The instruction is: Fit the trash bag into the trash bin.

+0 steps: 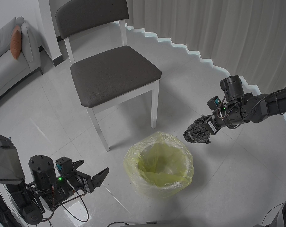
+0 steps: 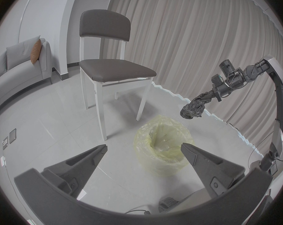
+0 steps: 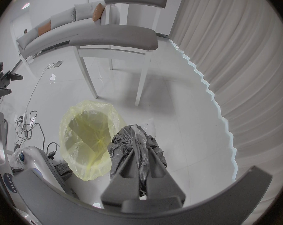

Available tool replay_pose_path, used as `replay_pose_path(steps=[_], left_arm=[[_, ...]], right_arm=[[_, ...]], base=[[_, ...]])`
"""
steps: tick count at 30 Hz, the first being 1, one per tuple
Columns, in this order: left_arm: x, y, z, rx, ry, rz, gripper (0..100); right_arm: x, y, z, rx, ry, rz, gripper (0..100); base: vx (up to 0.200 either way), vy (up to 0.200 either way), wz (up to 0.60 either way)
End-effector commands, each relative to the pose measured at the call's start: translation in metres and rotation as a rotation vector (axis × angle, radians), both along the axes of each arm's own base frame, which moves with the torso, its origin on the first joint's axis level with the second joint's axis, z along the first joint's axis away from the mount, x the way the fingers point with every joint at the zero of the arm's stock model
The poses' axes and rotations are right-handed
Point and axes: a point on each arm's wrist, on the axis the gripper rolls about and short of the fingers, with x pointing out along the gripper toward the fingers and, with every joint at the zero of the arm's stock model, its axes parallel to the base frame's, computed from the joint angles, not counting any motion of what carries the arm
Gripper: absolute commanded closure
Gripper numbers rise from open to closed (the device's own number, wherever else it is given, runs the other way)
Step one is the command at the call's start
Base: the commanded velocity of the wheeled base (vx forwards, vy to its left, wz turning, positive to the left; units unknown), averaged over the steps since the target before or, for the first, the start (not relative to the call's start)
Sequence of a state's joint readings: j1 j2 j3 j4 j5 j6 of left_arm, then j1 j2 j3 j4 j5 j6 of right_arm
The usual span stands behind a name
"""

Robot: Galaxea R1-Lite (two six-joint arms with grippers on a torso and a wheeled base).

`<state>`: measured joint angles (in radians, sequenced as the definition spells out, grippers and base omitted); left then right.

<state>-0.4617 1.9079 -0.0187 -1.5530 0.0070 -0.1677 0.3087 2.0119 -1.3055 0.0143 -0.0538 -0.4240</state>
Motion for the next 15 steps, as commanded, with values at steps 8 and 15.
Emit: replay_pose_path(steps=[8,15], left_arm=[[-0.003,-0.002,0.0,-0.006,-0.004,-0.013,0],[-0.004,-0.003,0.0,-0.023,0.005,-0.008,0]], right_arm=[[0.005,0.015,-0.025,-0.013,0.062,0.025,100],[0.007,0.021,-0.04,-0.025,0.095,0.037,100]], base=[[0.0,0.0,0.0],[0.0,0.0,0.0]])
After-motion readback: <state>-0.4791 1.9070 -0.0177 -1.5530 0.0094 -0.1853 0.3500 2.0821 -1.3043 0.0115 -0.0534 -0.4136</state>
